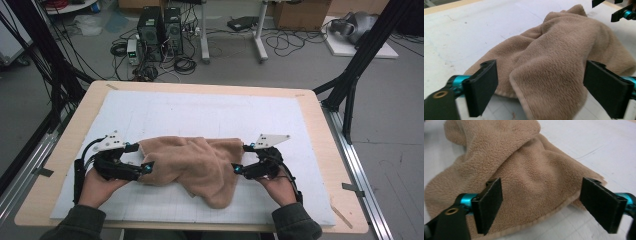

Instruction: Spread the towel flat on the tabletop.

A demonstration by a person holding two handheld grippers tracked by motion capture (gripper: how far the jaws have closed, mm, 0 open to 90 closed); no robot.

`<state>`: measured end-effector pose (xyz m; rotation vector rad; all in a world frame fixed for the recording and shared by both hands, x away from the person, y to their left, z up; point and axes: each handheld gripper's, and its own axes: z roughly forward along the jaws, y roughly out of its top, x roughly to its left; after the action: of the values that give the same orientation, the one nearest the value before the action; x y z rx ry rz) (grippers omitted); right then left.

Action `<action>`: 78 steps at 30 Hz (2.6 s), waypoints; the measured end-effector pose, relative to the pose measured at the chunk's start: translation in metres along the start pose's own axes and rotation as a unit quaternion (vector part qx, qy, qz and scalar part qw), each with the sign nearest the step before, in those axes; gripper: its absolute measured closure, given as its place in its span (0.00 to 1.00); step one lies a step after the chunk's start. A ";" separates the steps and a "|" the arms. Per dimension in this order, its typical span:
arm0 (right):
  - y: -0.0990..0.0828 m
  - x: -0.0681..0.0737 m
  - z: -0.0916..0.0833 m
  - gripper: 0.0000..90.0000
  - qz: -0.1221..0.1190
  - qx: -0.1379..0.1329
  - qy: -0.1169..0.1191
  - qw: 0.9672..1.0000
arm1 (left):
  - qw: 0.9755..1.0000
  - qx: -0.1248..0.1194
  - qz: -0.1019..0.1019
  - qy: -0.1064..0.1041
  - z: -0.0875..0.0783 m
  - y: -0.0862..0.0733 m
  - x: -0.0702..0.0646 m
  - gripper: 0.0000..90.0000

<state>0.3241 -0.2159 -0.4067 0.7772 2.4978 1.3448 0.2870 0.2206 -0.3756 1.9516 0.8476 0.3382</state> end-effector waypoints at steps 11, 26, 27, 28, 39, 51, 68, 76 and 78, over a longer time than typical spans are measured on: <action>-0.010 0.003 0.048 0.53 -0.042 0.089 0.022 0.995 | 0.995 0.083 0.020 -0.043 0.052 -0.013 0.001 0.58; -0.011 0.005 0.015 0.91 -0.057 0.075 0.046 0.994 | 0.995 0.085 0.037 -0.048 0.045 -0.024 -0.008 0.94; -0.013 0.006 0.007 0.91 -0.058 0.072 0.046 0.995 | 0.995 0.082 0.040 -0.048 0.043 -0.024 -0.011 0.94; -0.013 0.006 0.007 0.91 -0.058 0.072 0.046 0.995 | 0.995 0.081 0.043 -0.048 0.039 -0.025 -0.013 0.94; -0.049 0.042 -0.041 0.91 -0.045 0.072 0.083 0.993 | 0.995 0.060 0.028 -0.078 0.011 -0.054 -0.035 0.94; -0.012 0.016 -0.054 0.59 -0.027 -0.011 0.062 0.998 | 0.997 0.005 0.010 -0.076 -0.005 -0.014 -0.018 0.50; -0.013 0.002 0.019 0.92 -0.047 0.106 0.092 0.989 | 0.993 0.076 0.010 -0.087 0.056 -0.023 -0.003 0.93; -0.035 0.041 -0.020 0.92 -0.045 0.092 0.097 0.990 | 0.993 0.064 0.036 -0.092 0.029 -0.025 -0.022 0.95; -0.038 0.050 -0.024 0.90 -0.045 0.096 0.115 0.988 | 0.992 0.064 0.035 -0.101 0.023 -0.028 -0.025 0.95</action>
<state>0.2590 -0.2239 -0.4210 0.5636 2.8373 1.2415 0.2700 0.1968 -0.4087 2.0971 0.6839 0.1269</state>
